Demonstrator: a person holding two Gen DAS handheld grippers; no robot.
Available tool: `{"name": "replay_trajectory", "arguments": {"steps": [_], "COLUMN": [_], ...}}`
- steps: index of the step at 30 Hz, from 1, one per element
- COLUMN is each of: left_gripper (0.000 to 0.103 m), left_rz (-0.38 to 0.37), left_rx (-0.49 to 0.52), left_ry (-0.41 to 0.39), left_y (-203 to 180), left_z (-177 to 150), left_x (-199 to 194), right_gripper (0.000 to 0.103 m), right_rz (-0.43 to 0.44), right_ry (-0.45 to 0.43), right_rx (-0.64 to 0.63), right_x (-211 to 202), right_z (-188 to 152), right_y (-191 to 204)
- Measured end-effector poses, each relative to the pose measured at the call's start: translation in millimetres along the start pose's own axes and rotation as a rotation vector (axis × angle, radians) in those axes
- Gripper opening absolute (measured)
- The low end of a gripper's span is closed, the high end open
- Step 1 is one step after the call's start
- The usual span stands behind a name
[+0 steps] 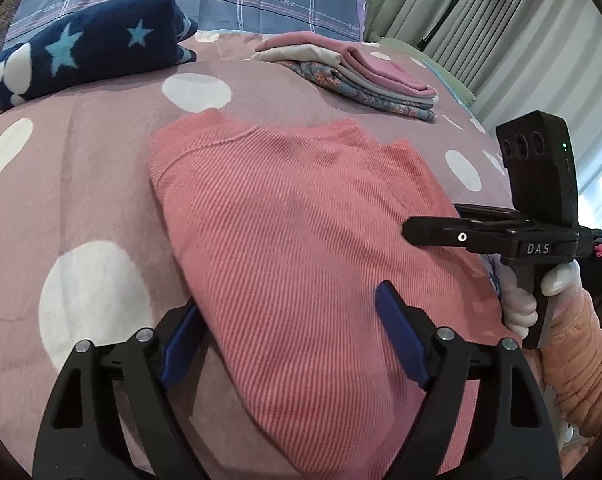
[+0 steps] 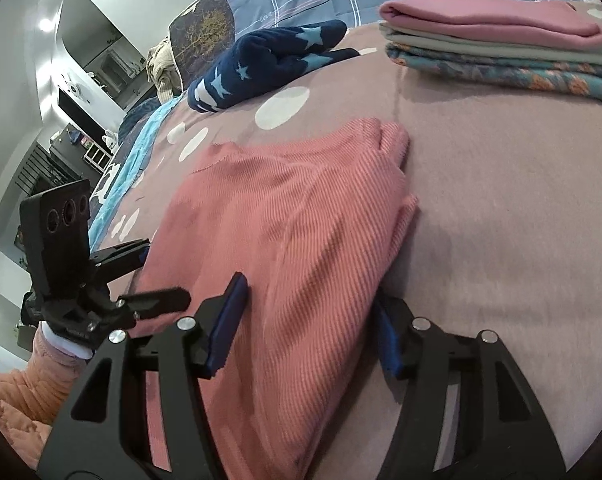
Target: Fold small clothes
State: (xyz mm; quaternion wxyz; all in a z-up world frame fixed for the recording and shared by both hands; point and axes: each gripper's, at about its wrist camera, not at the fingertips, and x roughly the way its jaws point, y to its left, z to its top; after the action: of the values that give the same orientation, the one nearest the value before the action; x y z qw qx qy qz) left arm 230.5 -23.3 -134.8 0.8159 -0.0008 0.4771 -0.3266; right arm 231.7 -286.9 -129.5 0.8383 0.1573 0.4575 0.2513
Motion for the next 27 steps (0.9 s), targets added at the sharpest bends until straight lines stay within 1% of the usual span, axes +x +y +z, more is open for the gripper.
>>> {"name": "replay_trajectory", "arguments": {"steps": [4,6,7,8,9,10,11,13,14,19,22,23,26,27], "left_gripper": [0.086,0.086,0.085,0.078,0.072,0.056,0.044,0.034,0.031,0.028,0.028,0.028,0.027,0.027], "left_rz": [-0.024,-0.036,-0.035,-0.026,-0.013,-0.007,-0.020,-0.006,0.003,0.022,0.014,0.009,-0.013,-0.017], "left_rx": [0.003,-0.002,0.001,0.006,0.012,0.017,0.017,0.029,0.045,0.152,0.210,0.226,0.292,0.316], "left_ry": [-0.005,-0.009,-0.011,-0.015,-0.020,-0.028,-0.041,-0.065,-0.086,-0.215,-0.285,-0.298,-0.336,-0.346], "left_y": [2,3,3,2,1,0,-2,-8,-14,-55,-89,-98,-135,-147], "left_z": [4,6,8,10,11,12,14,15,16,18,20,22,26,26], "left_x": [5,7,8,9,10,9,6,-2,-10,-56,-86,-92,-109,-113], "right_gripper": [0.060,0.056,0.051,0.046,0.043,0.037,0.033,0.026,0.024,0.023,0.022,0.022,0.022,0.022], "right_rz": [0.013,0.002,-0.010,-0.017,-0.033,-0.058,-0.089,-0.135,-0.148,-0.194,-0.216,-0.237,-0.297,-0.324], "right_ry": [-0.012,-0.020,-0.027,-0.033,-0.043,-0.055,-0.070,-0.109,-0.135,-0.308,-0.397,-0.441,-0.532,-0.570], "right_rx": [-0.008,-0.012,-0.009,-0.006,-0.005,-0.012,-0.028,-0.075,-0.095,-0.160,-0.184,-0.196,-0.224,-0.231], "right_x": [1,1,2,1,1,0,-2,-12,-19,-83,-124,-143,-180,-198], "right_z": [0,1,1,2,3,3,1,0,-2,-19,-34,-42,-59,-66], "right_y": [-2,-1,-2,-2,0,4,11,26,34,75,92,99,113,116]}}
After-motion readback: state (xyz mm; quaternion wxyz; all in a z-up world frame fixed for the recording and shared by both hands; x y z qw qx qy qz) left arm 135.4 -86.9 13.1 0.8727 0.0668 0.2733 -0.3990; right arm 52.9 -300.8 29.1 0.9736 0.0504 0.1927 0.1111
